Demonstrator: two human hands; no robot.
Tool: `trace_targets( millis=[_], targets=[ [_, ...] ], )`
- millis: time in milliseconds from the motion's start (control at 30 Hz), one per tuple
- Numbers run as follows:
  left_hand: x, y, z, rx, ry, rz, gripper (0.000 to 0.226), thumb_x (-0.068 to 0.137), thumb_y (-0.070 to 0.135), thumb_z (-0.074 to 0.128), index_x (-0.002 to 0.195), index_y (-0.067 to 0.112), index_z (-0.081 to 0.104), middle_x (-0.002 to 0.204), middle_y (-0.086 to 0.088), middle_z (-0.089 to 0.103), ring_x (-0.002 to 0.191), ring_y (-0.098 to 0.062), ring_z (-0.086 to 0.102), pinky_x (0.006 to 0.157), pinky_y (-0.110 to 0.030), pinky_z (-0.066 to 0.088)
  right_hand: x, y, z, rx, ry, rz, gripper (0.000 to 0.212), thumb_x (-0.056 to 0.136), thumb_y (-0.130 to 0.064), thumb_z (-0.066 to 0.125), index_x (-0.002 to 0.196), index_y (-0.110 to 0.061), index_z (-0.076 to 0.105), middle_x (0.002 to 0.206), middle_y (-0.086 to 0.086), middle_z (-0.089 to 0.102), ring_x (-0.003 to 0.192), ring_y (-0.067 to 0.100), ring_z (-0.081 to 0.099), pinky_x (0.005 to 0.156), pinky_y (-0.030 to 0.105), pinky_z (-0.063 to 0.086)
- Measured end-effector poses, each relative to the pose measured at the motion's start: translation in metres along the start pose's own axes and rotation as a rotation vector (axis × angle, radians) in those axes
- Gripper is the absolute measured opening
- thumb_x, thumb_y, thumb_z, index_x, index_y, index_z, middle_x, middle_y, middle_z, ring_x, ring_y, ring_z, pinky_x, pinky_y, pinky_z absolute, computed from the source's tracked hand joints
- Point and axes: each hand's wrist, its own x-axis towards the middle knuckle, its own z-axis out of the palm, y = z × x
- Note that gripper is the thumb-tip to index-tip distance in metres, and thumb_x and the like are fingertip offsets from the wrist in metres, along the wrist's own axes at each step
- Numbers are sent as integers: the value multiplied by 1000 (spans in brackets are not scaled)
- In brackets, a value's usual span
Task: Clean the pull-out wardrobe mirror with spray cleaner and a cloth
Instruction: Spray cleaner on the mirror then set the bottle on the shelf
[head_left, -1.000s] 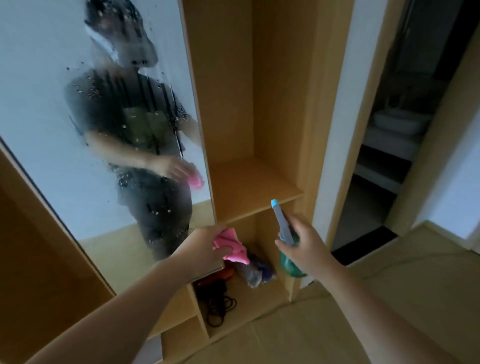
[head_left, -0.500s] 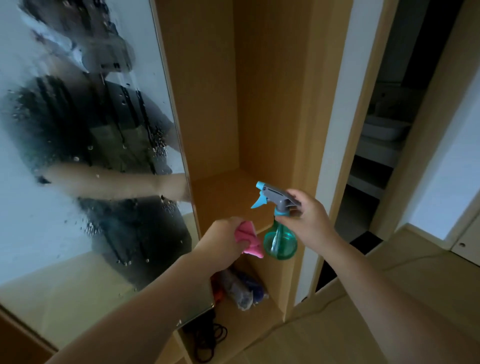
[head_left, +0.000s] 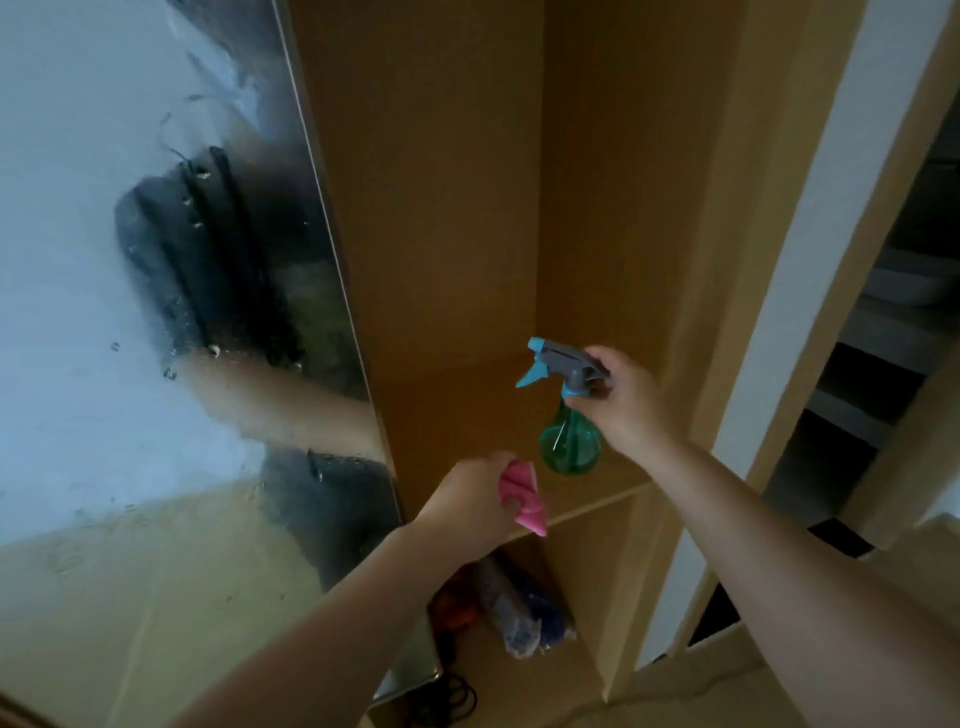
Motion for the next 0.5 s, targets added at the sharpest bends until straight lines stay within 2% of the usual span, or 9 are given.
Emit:
trace_targets(
  millis=[67, 100, 200, 267, 367, 433, 500],
  targets=[
    [13, -5, 6, -23, 18, -83, 17, 92, 12, 55, 102, 25, 60, 95, 7, 68, 86, 1, 66, 74, -19, 53, 25, 10, 5, 2, -45, -7, 40, 82, -8, 73, 116, -20, 57, 115, -1, 61, 105, 17, 59, 85, 27, 46],
    [20, -9, 9, -62, 14, -125, 19, 91, 11, 55, 100, 26, 60, 96, 5, 70, 89, -5, 68, 79, -28, 56, 38, 16, 9, 0, -70, -14, 38, 82, -9, 73, 117, -18, 58, 114, 0, 61, 105, 18, 59, 84, 27, 45],
    [37, -17, 14, -111, 52, -256, 23, 90, 7, 56, 102, 26, 61, 97, 1, 72, 90, -11, 72, 84, -38, 58, 74, 34, 20, -8, -168, -31, 42, 83, -8, 73, 122, -14, 57, 117, 3, 60, 109, 20, 57, 90, 31, 46],
    [47, -17, 17, -93, 103, -292, 22, 90, 9, 56, 104, 26, 60, 98, 2, 72, 90, -11, 71, 81, -35, 59, 97, 46, 27, -4, -209, -33, 45, 83, -7, 72, 124, -13, 56, 118, 4, 61, 109, 21, 56, 91, 33, 46],
    [55, -13, 21, -118, 140, -367, 21, 95, 6, 53, 111, 18, 58, 99, 1, 72, 87, -3, 71, 73, -16, 56, 127, 59, 40, 7, -282, -21, 39, 86, -4, 67, 122, -11, 56, 108, 6, 61, 103, 24, 58, 87, 37, 48],
    [58, -8, 23, -164, 167, -399, 20, 95, 2, 51, 112, 12, 58, 98, -1, 73, 83, -3, 71, 72, -14, 56, 144, 68, 50, 18, -305, 18, 37, 86, -2, 65, 121, -11, 56, 102, 3, 59, 100, 25, 58, 82, 36, 48],
    [63, -6, 23, -128, 209, -422, 23, 95, 5, 53, 116, 14, 57, 99, 4, 71, 84, 0, 69, 75, -13, 55, 156, 77, 58, 28, -310, 22, 36, 86, -1, 65, 120, -11, 57, 99, 2, 57, 97, 25, 58, 77, 33, 45]
  ],
)
